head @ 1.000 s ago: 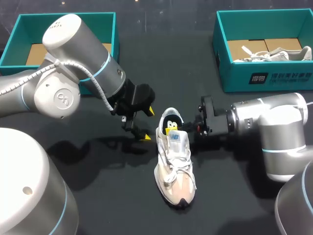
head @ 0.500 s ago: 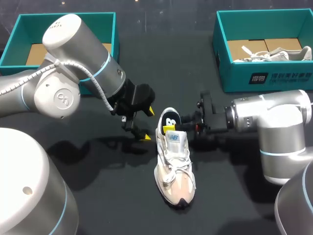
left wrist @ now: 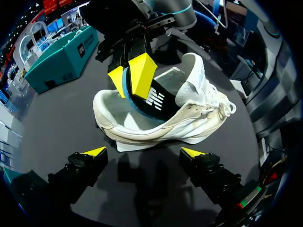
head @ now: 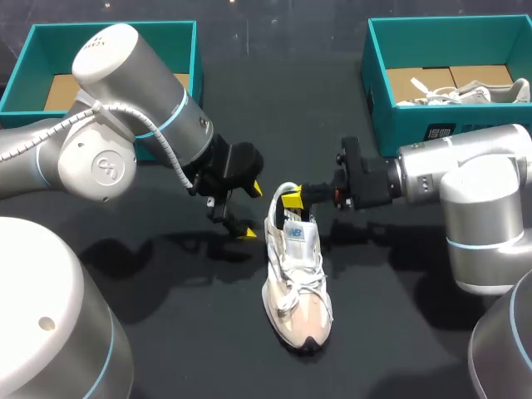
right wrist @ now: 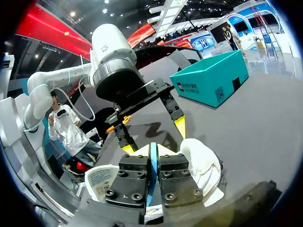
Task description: Take the shoe out of the shoebox, open the shoe tongue, remove and reinsert the insole, then place the shoe into the shoebox
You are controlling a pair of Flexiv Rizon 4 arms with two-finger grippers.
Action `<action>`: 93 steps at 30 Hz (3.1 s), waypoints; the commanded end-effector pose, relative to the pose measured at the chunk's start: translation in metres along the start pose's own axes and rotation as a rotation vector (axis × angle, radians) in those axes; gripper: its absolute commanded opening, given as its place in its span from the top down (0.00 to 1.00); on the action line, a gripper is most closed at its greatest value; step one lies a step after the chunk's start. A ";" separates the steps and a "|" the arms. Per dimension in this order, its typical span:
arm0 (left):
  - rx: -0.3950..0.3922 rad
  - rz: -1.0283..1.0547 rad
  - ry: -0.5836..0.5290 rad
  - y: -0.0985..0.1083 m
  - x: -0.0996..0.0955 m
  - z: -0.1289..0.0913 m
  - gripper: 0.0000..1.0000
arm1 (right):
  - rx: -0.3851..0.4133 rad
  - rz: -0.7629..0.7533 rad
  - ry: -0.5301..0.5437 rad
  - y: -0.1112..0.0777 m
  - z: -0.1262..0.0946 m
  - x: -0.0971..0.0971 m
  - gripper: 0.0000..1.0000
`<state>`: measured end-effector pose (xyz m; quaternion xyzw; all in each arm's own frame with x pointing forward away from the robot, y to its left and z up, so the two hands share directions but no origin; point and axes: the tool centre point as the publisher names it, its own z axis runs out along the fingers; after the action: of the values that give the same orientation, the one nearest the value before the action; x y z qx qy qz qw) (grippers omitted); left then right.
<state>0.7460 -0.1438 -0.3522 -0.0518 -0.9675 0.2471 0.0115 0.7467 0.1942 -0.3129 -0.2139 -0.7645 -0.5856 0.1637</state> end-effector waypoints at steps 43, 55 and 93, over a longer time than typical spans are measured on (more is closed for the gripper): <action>-0.030 0.081 -0.026 0.028 -0.009 -0.052 0.00 | 0.120 0.109 -0.106 -0.014 -0.047 0.002 0.48; -0.059 0.116 -0.036 0.052 -0.015 -0.091 0.00 | 0.215 0.222 -0.207 -0.014 -0.087 0.001 0.50; -0.088 0.208 -0.037 0.099 -0.050 -0.181 0.00 | 0.405 0.569 -0.791 0.039 -0.137 0.050 1.00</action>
<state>0.8144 0.0227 -0.2410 -0.1476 -0.9668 0.2060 -0.0339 0.7284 0.0781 -0.2225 -0.5710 -0.7761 -0.2539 0.0846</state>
